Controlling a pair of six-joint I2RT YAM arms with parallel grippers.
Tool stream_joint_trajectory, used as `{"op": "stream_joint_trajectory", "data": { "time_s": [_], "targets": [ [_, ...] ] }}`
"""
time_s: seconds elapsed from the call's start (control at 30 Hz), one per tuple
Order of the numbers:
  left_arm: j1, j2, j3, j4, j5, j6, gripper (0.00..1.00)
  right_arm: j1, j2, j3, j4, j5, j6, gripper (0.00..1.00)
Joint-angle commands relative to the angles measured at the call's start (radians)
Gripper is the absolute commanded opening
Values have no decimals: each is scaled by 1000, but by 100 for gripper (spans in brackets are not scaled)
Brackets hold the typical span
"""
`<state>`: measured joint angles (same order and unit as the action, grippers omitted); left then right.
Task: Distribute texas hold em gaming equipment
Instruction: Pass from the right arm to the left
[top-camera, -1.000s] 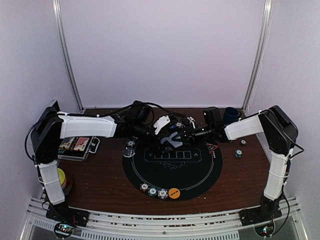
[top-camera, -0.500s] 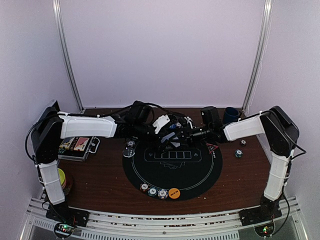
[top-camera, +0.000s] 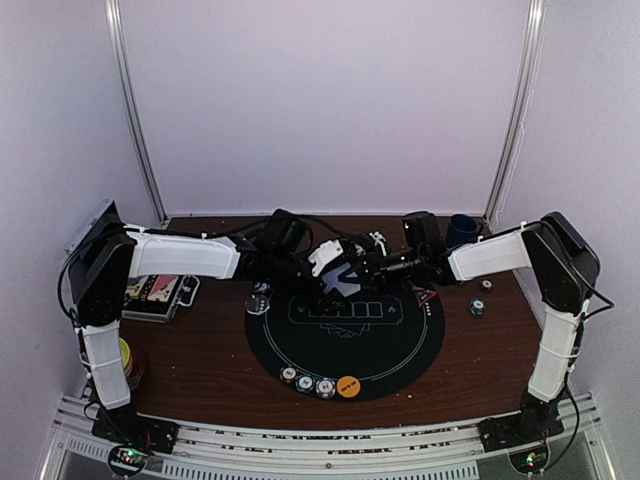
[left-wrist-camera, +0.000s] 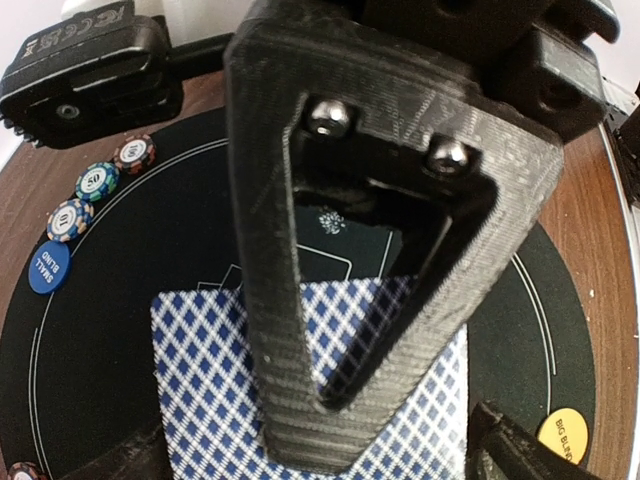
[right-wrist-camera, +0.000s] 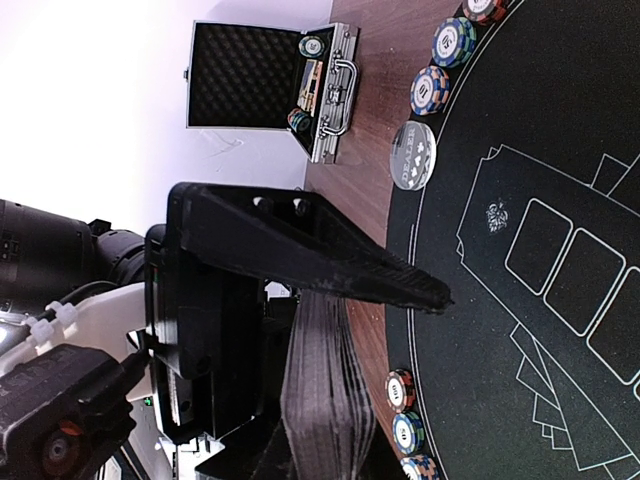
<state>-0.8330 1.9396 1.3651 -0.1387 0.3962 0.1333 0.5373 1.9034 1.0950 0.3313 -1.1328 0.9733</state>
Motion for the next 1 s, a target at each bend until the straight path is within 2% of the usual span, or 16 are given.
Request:
{"op": "stream_joint_trajectory", "data": {
  "time_s": [0.0,0.73,0.87,0.97],
  "targets": [
    [-5,9,16,11,3,21,92,1,-34,17,6,-17,-10,0],
    [-5,13,20,10,24,20,58,2,-32,19,4,-18,-10,0],
    [-5,13,19,11,23,17,54,3,-32,21,3,-20,-13,9],
    [-5,12,22,6,10,10,54,-1,-30,35,-18,-23,-32,19]
  ]
}}
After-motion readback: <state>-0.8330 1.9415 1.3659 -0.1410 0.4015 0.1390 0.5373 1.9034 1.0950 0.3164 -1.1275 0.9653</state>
